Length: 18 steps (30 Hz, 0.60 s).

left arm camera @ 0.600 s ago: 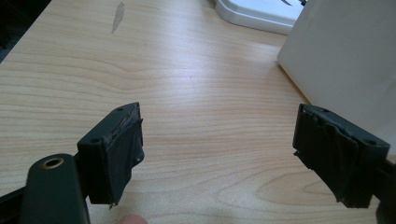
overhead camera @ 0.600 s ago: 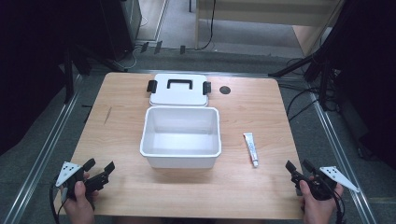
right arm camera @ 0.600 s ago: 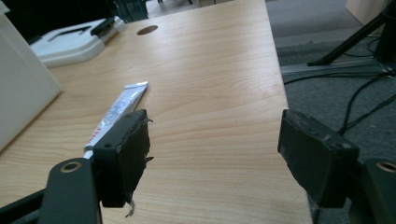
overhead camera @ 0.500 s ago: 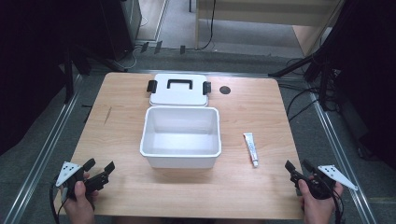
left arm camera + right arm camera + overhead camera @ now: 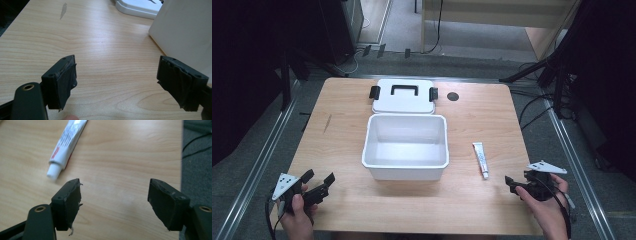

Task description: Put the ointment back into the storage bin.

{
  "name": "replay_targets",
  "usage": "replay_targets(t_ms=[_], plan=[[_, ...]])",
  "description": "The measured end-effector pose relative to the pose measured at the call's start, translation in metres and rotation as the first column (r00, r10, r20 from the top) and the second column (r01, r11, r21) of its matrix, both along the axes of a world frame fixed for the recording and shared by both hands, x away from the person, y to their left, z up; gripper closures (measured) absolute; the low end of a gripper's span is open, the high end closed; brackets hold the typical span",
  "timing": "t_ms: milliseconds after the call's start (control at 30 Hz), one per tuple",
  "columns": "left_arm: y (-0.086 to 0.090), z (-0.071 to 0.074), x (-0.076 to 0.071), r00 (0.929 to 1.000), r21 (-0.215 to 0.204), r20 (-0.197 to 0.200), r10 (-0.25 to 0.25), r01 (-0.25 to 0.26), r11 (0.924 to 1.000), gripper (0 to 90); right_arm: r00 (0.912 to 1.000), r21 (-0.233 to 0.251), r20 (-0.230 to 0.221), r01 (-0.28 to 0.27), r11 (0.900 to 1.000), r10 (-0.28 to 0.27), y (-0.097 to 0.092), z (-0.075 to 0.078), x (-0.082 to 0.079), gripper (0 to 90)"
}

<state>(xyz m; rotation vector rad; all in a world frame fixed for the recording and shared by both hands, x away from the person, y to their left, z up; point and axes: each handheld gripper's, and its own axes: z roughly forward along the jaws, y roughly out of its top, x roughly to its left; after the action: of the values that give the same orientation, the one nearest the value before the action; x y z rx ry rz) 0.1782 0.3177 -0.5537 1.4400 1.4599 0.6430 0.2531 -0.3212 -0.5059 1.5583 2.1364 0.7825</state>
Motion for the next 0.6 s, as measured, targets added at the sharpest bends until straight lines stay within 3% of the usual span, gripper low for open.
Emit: replay_targets(t_ms=[33, 67, 100, 133, 167, 267, 300, 333, 367, 400, 433, 467, 500, 567, 600], plan=[[0.000, 0.000, 0.000, 1.0000, 0.001, -0.001, 0.000, 0.000, 1.0000, 16.8, 0.9995, -0.024, -0.027, -0.018, 0.9995, 0.018, 0.004, 0.001, 0.003, 26.8], [0.000, 0.000, 0.000, 1.0000, -0.001, 0.001, -0.001, 0.001, 1.0000, 16.8, 0.9949, -0.054, -0.092, -0.047, 0.9975, 0.042, 0.013, 0.003, 0.009, 26.9], [0.000, 0.000, 0.000, 1.0000, -0.002, 0.002, -0.001, 0.001, 1.0000, 16.8, 0.9949, -0.054, -0.092, -0.047, 0.9975, 0.042, 0.013, 0.003, 0.009, 26.9], [0.000, 0.000, 0.000, 1.0000, -0.003, 0.003, -0.001, 0.001, 1.0000, 16.8, 0.9909, -0.072, -0.122, -0.066, 0.9952, 0.057, 0.018, 0.004, 0.013, 26.9], [0.000, 0.000, 0.000, 1.0000, -0.005, 0.003, -0.002, 0.002, 1.0000, 16.8, 0.9806, -0.114, -0.180, -0.100, 0.9885, 0.078, 0.029, 0.006, 0.020, 26.3], [0.001, 0.000, 0.001, 1.0000, -0.005, -0.003, -0.002, 0.002, 1.0000, 16.8, 0.9523, -0.123, -0.289, -0.138, 0.9829, 0.097, 0.044, 0.009, 0.032, 24.0], [0.001, 0.000, 0.001, 1.0000, -0.005, -0.003, -0.002, 0.002, 1.0000, 16.8, 0.9523, -0.123, -0.289, -0.138, 0.9829, 0.097, 0.044, 0.009, 0.032, 24.0], [0.001, 0.000, 0.001, 1.0000, -0.006, -0.005, -0.002, 0.002, 1.0000, 16.8, 0.9385, -0.132, -0.330, -0.152, 0.9795, 0.101, 0.049, 0.010, 0.035, 23.1], [0.001, 0.000, 0.001, 1.0000, -0.007, -0.006, -0.001, 0.001, 1.0000, 16.8, 0.9207, -0.174, -0.382, -0.155, 0.9724, 0.078, 0.061, 0.010, 0.042, 22.0], [0.001, 0.000, 0.001, 1.0000, -0.007, -0.006, -0.001, 0.001, 1.0000, 16.8, 0.9207, -0.174, -0.382, -0.155, 0.9724, 0.078, 0.061, 0.010, 0.042, 22.0], [0.001, 0.000, 0.001, 1.0000, -0.010, -0.007, 0.000, 0.000, 1.0000, 16.8, 0.9082, -0.216, -0.415, -0.159, 0.9635, 0.057, 0.071, 0.010, 0.050, 21.2], [0.001, 0.000, 0.001, 1.0000, -0.010, -0.007, 0.000, 0.000, 0.9999, 16.8, 0.9030, -0.229, -0.426, -0.166, 0.9592, 0.055, 0.076, 0.011, 0.053, 21.5], [0.001, 0.000, 0.001, 1.0000, -0.010, -0.007, 0.000, 0.000, 0.9999, 16.8, 0.9030, -0.229, -0.426, -0.166, 0.9592, 0.055, 0.076, 0.011, 0.053, 21.5], [0.001, 0.000, 0.001, 1.0000, -0.012, -0.008, -0.001, 0.000, 0.9999, 16.8, 0.8909, -0.227, -0.450, -0.182, 0.9569, 0.063, 0.089, 0.015, 0.062, 23.0], [0.001, 0.000, 0.001, 1.0000, -0.013, -0.008, 0.001, -0.001, 0.9999, 16.8, 0.8894, -0.229, -0.453, -0.184, 0.9560, 0.062, 0.092, 0.016, 0.065, 24.5]])
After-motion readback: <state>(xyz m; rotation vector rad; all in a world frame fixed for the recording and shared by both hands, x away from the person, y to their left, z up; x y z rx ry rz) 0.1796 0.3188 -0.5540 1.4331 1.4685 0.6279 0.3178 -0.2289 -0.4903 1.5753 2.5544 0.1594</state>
